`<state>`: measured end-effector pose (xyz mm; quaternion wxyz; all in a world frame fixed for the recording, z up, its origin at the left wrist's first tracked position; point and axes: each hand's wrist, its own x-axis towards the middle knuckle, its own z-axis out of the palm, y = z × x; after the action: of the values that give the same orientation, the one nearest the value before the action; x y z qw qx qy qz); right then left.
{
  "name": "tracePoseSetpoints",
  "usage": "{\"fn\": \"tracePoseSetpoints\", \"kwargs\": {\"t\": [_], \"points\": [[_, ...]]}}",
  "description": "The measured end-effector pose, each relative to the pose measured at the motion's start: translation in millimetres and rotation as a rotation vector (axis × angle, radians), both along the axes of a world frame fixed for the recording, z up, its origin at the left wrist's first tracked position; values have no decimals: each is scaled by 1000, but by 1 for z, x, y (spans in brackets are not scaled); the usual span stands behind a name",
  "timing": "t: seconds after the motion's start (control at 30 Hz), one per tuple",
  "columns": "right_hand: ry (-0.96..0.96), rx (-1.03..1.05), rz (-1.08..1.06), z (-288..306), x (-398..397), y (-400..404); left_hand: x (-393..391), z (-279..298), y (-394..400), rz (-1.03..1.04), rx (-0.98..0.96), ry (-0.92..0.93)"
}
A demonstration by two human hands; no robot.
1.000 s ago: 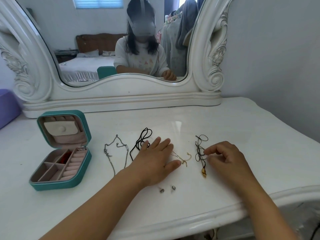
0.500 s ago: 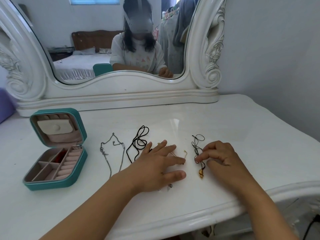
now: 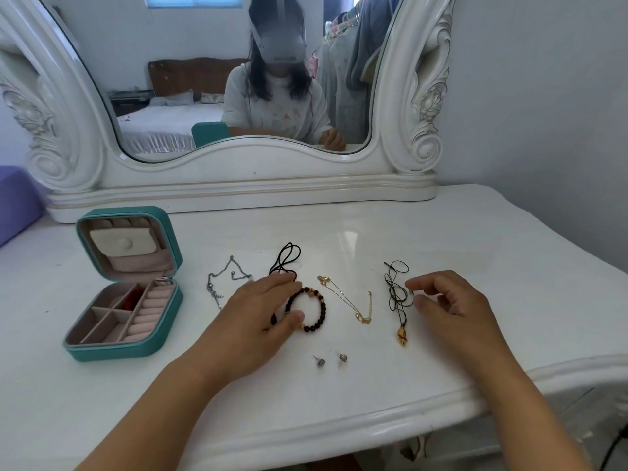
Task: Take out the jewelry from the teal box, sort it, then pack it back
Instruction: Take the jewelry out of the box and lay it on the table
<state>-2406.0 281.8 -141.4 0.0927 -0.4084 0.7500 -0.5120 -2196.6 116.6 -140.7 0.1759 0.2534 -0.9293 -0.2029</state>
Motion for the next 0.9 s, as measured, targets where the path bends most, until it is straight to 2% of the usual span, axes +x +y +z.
{"fn": "tracePoseSetpoints", "kwargs": {"t": [0.23, 0.63, 0.8, 0.9], "points": [[70, -19, 11, 3, 14, -10, 20, -7, -7, 111, -4, 96], [343, 180, 308, 7, 58, -48, 25, -12, -3, 270, 56, 196], [340, 263, 378, 6, 65, -57, 25, -10, -1, 464, 42, 247], [333, 316, 403, 5, 69, -61, 24, -13, -1, 528, 1, 168]]}}
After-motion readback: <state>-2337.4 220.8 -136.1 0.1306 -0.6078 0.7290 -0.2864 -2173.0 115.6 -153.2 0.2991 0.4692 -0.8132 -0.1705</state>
